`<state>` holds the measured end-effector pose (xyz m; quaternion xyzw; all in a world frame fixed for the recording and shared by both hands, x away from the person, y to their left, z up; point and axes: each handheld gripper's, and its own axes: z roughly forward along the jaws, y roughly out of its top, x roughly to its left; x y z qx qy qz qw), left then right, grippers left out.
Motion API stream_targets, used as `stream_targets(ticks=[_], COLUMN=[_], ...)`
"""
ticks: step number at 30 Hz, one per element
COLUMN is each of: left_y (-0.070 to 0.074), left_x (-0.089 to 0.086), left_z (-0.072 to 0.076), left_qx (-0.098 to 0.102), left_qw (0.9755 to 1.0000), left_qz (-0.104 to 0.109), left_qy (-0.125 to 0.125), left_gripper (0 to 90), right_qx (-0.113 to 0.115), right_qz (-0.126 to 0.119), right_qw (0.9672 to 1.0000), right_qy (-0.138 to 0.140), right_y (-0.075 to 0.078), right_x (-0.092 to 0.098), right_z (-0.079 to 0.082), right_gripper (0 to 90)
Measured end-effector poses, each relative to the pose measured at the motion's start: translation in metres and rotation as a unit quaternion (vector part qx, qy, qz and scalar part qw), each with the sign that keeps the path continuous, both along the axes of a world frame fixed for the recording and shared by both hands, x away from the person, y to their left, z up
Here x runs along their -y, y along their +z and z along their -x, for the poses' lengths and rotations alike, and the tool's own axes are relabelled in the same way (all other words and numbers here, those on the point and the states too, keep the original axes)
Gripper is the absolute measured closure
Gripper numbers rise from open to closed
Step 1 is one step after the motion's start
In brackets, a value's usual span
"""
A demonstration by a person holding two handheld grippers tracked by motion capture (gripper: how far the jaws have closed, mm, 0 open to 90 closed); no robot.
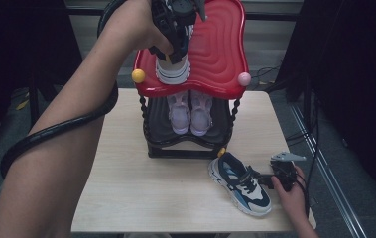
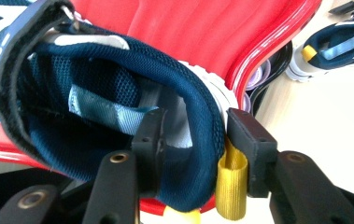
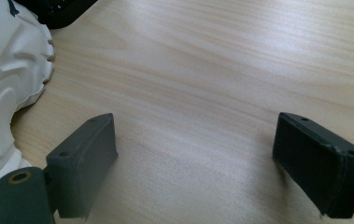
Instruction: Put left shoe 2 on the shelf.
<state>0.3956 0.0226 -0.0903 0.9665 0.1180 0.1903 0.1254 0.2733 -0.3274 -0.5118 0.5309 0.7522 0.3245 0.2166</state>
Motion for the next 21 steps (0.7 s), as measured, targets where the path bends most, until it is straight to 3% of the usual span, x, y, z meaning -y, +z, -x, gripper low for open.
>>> stream_targets(ticks=[13,15,21], left_y=[0.011,0.012,0.016], left_x=[-0.016,-0.02,-0.031], left_z=[0.004,0.004,0.004], left_qx=[-0.015,-0.024,-0.031], left_qw=[0.9993,0.9983,0.9973], left_qz=[0.017,0.033,0.04], left_qy=[0.03,0.042,0.054], left_gripper=[36.8,34.1,28.4], right_qx=[0.0,0.0,0.0], right_qz=[0.0,0.0,0.0], right_qw=[1.0,1.0,1.0], right_qy=[0.0,0.0,0.0], right_y=[0.0,0.0,0.0], right_x=[0.0,0.0,0.0], right_z=[0.0,0.0,0.0], right_gripper=[12.7,12.7,12.7])
